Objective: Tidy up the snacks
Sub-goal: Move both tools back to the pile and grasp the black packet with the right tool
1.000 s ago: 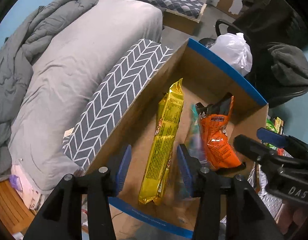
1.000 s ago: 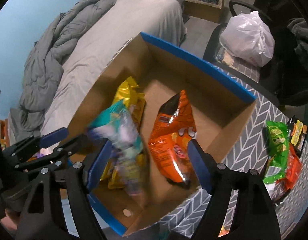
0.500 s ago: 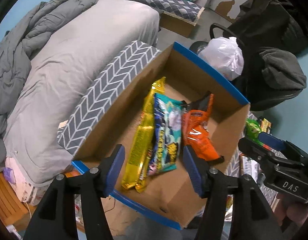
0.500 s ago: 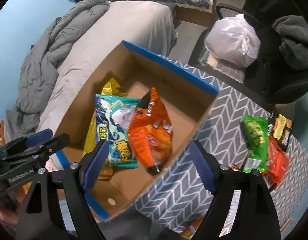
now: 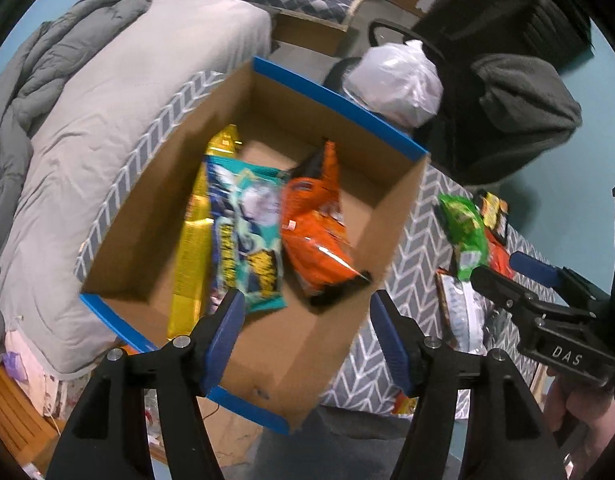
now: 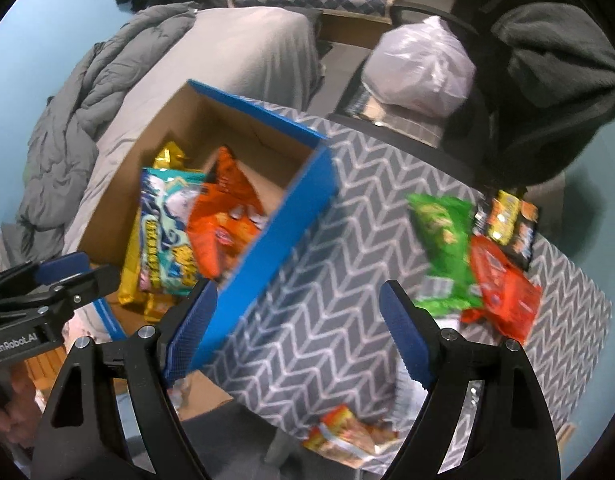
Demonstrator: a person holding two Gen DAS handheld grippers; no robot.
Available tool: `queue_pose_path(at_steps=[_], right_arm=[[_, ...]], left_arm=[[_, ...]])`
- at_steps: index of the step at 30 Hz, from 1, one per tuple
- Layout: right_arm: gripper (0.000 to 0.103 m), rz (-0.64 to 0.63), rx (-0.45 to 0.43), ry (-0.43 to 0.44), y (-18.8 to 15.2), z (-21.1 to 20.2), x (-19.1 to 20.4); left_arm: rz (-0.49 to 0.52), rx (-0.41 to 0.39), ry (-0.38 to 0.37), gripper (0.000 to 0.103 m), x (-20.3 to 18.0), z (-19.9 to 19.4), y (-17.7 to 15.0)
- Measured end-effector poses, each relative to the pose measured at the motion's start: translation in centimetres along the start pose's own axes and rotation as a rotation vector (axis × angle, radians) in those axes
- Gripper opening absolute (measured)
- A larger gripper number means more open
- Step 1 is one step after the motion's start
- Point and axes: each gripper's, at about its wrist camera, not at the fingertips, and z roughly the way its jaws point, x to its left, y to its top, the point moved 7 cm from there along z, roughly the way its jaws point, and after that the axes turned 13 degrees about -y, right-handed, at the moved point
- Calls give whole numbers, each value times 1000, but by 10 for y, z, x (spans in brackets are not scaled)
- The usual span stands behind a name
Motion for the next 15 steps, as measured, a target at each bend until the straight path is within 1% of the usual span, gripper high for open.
queue_pose_path(at_steps=[7, 9, 15], right_arm=[[84, 57, 5, -24, -25, -4, -54], [84, 72, 6, -29, -31, -6, -70], [85, 97, 17, -42, -51, -5, -110]], left_arm=[[60, 33, -10, 66, -37, 13, -8], [74, 40, -13, 70, -46, 16, -10], [127, 73, -14, 71, -77, 30, -16]])
